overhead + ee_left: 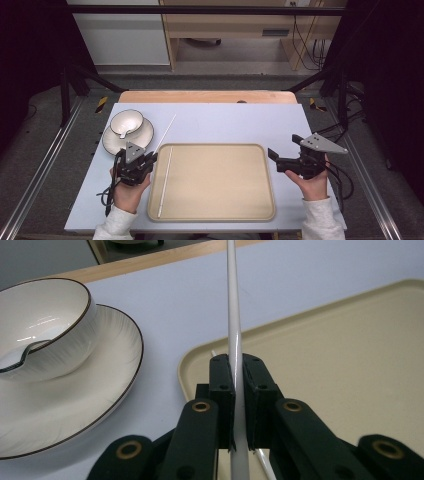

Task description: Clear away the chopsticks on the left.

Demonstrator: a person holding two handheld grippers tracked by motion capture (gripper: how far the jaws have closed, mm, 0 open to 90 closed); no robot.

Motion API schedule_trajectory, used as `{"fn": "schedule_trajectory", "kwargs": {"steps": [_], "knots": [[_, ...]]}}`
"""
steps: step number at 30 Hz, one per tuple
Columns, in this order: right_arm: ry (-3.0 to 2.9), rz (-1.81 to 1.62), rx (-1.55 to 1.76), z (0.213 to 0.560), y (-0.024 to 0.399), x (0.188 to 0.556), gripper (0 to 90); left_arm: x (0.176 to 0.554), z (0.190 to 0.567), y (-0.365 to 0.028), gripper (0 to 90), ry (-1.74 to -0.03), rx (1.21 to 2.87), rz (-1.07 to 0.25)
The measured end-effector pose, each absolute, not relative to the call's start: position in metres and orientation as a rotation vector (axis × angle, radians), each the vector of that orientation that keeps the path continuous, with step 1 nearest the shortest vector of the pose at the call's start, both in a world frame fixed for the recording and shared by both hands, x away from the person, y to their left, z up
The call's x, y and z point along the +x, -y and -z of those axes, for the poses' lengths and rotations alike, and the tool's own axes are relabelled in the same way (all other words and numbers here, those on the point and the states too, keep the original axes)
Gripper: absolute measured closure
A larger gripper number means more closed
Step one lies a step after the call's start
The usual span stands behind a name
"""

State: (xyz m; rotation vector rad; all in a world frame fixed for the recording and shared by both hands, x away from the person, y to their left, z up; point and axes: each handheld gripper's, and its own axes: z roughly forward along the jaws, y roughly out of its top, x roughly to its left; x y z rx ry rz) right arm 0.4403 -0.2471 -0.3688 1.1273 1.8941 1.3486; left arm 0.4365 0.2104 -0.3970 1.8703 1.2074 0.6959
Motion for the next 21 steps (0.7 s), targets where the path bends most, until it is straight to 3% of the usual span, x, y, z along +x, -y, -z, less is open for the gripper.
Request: {"fn": "schedule_trajectory", "kwargs": {"steps": [21], "knots": [[-1.894,-1.368,1.119,0.368,0.248,0.439,4.3,0.405,0.412,-0.178,84.3,-1.293,1.685,-0.670]]}}
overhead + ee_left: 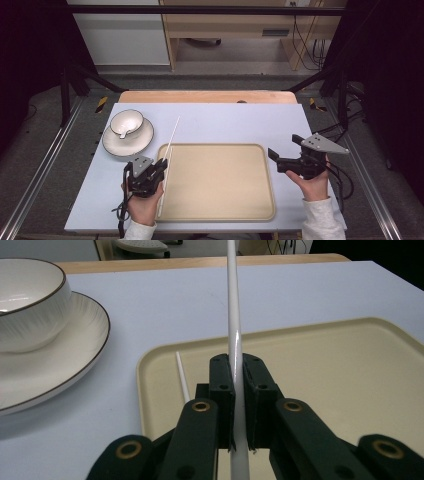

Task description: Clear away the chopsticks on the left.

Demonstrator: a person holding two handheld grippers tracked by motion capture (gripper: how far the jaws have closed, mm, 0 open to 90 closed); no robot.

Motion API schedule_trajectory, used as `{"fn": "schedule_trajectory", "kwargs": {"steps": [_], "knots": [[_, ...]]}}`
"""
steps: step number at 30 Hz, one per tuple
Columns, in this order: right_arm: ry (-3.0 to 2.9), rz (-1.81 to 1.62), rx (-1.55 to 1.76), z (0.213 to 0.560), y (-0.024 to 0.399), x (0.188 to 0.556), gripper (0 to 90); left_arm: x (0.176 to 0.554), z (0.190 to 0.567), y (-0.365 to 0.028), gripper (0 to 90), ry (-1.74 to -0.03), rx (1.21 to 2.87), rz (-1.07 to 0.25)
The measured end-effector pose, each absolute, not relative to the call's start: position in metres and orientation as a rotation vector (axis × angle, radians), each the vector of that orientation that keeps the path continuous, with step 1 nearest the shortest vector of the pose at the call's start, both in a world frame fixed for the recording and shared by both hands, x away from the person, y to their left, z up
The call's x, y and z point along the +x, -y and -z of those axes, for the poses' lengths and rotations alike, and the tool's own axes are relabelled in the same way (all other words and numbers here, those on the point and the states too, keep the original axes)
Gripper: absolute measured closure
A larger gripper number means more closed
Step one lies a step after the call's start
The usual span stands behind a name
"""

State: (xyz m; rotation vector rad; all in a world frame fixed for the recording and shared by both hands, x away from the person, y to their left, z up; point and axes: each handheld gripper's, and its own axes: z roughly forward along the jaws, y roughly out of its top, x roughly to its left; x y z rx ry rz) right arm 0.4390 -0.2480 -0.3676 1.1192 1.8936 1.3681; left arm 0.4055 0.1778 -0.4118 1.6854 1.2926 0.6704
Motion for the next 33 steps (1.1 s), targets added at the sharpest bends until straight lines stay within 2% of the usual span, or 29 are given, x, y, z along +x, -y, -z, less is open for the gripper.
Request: {"fn": "schedule_trajectory", "kwargs": {"steps": [15,33], "knots": [[-1.909,-1.361,1.119,0.370,0.244,0.441,4.4,0.393,0.444,-0.170,84.3,-1.371,1.629,-0.619],[-1.931,-1.348,1.121,0.374,0.240,0.443,4.5,0.396,0.477,-0.160,84.3,-1.457,1.693,-0.604]]}}
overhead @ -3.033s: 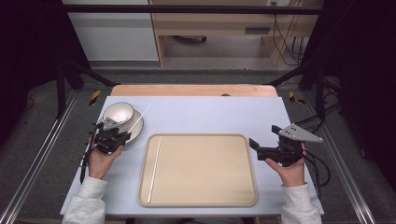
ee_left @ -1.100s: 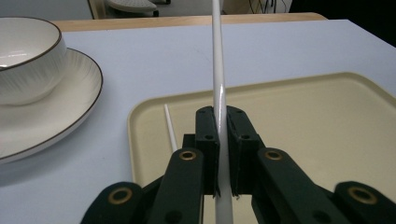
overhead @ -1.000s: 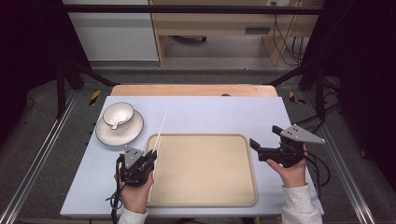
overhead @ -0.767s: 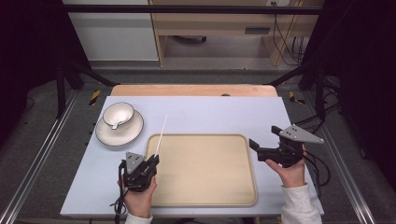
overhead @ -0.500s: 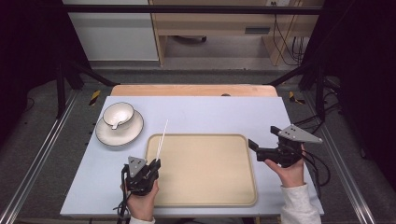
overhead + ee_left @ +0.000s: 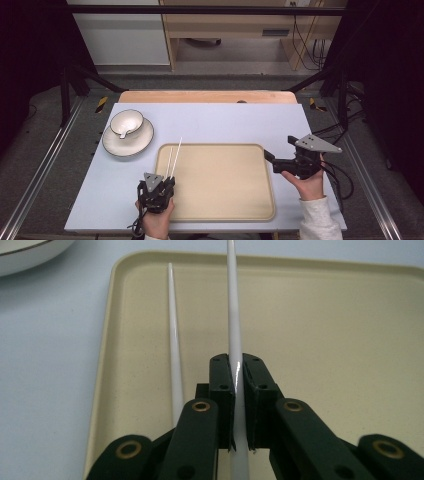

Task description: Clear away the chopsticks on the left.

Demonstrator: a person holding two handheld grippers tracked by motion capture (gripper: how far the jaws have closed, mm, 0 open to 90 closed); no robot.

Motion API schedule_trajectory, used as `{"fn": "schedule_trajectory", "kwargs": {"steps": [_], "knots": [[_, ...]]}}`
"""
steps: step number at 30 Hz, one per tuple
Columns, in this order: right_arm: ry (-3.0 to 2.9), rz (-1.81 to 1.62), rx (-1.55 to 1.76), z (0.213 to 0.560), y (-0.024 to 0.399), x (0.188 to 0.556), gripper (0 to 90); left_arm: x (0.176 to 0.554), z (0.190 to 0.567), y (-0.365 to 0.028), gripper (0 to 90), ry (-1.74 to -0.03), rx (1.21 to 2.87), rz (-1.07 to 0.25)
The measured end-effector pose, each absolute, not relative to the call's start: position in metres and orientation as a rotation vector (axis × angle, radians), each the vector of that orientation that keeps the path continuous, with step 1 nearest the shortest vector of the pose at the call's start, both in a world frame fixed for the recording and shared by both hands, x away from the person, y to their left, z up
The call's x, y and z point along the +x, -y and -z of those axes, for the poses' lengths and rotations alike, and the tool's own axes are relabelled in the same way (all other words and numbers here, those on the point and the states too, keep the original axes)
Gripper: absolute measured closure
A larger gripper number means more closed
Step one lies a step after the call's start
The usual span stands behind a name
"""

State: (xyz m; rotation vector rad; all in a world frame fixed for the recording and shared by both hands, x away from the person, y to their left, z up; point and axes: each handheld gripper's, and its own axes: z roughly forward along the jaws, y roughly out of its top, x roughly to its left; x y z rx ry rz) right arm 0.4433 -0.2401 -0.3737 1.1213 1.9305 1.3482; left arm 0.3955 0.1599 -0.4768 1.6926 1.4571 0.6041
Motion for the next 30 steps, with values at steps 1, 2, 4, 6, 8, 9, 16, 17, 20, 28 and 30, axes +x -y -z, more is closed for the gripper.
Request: {"fn": "schedule_trajectory", "kwargs": {"steps": [1,2,4,6,8,9,16,17,20,28,30], "knots": [[-1.930,-1.349,1.121,0.3737,0.2403,0.4433,4.5,0.3958,0.4781,-0.1591,84.3,-1.460,1.702,-0.606],[-1.929,-1.349,1.121,0.3736,0.2404,0.4433,4.5,0.3959,0.4790,-0.1586,84.2,-1.463,1.706,-0.605],[-1.929,-1.349,1.121,0.3737,0.2404,0.4433,4.5,0.3964,0.4801,-0.1579,84.2,-1.471,1.712,-0.603],[-1.931,-1.346,1.122,0.3740,0.2401,0.4435,4.5,0.3968,0.4799,-0.1579,84.2,-1.474,1.718,-0.604],[-1.934,-1.345,1.119,0.3744,0.2397,0.4437,4.5,0.3979,0.4805,-0.1576,84.2,-1.485,1.726,-0.596],[-1.933,-1.345,1.120,0.3746,0.2393,0.4438,4.5,0.3982,0.4806,-0.1575,84.2,-1.488,1.729,-0.596],[-1.935,-1.343,1.124,0.3751,0.2387,0.4442,4.5,0.4010,0.4814,-0.1549,84.1,-1.506,1.768,-0.586],[-1.935,-1.343,1.124,0.3752,0.2387,0.4443,4.5,0.4012,0.4814,-0.1547,84.1,-1.507,1.774,-0.586],[-1.936,-1.342,1.123,0.3755,0.2388,0.4446,4.5,0.4013,0.4811,-0.1539,84.0,-1.508,1.786,-0.589],[-1.944,-1.336,1.119,0.3759,0.2388,0.4448,4.5,0.4010,0.4800,-0.1512,83.8,-1.515,1.801,-0.599],[-1.942,-1.338,1.119,0.3759,0.2388,0.4448,4.5,0.4012,0.4797,-0.1509,83.8,-1.517,1.802,-0.599]]}}
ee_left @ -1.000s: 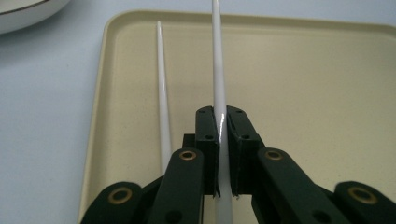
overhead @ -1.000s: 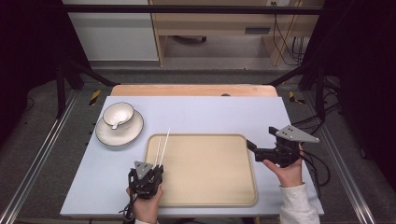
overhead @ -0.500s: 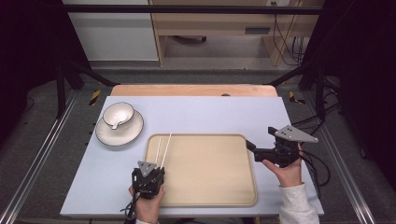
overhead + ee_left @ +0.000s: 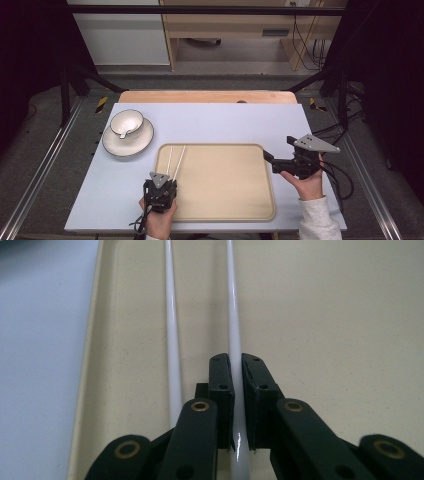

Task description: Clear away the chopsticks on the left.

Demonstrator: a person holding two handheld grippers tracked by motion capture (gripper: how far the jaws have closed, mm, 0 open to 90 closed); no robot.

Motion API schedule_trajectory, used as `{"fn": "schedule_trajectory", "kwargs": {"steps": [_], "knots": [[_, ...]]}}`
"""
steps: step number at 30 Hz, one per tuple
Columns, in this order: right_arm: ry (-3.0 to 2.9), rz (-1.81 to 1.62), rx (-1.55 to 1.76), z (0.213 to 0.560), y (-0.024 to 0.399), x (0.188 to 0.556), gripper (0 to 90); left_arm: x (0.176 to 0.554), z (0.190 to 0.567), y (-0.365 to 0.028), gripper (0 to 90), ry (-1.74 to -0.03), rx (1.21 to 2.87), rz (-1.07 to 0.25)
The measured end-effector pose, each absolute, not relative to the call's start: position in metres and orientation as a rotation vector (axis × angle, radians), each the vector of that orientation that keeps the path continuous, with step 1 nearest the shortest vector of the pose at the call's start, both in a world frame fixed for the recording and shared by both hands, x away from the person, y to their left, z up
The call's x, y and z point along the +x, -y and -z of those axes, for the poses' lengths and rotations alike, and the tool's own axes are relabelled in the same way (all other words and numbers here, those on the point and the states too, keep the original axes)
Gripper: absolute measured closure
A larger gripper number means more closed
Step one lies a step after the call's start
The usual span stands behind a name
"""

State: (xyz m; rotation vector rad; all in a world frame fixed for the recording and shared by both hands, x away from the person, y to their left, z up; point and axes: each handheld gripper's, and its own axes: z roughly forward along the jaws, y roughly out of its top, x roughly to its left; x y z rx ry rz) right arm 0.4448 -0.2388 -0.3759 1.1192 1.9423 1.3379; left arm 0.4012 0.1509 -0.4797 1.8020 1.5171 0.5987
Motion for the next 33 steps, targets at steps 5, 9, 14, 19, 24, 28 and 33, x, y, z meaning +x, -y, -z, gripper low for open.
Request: {"fn": "schedule_trajectory", "kwargs": {"steps": [5,9,14,19,24,28,33], "knots": [[-1.938,-1.341,1.123,0.376,0.239,0.445,4.5,0.402,0.479,-0.151,83.6,-1.519,1.812,-0.589],[-1.940,-1.342,1.122,0.375,0.239,0.444,4.5,0.403,0.478,-0.151,82.6,-1.512,1.814,-0.575],[-1.930,-1.349,1.124,0.374,0.241,0.443,4.5,0.403,0.471,-0.152,78.7,-1.469,1.805,-0.566],[-1.917,-1.357,1.128,0.372,0.243,0.442,4.4,0.405,0.453,-0.159,69.8,-1.376,1.780,-0.570],[-1.911,-1.363,1.126,0.371,0.245,0.441,4.3,0.408,0.431,-0.170,60.0,-1.259,1.748,-0.598],[-1.903,-1.369,1.129,0.370,0.246,0.440,4.2,0.412,0.413,-0.180,53.0,-1.168,1.745,-0.618],[-1.892,-1.378,1.126,0.368,0.249,0.438,4.1,0.418,0.397,-0.198,40.5,-1.094,1.776,-0.624]]}}
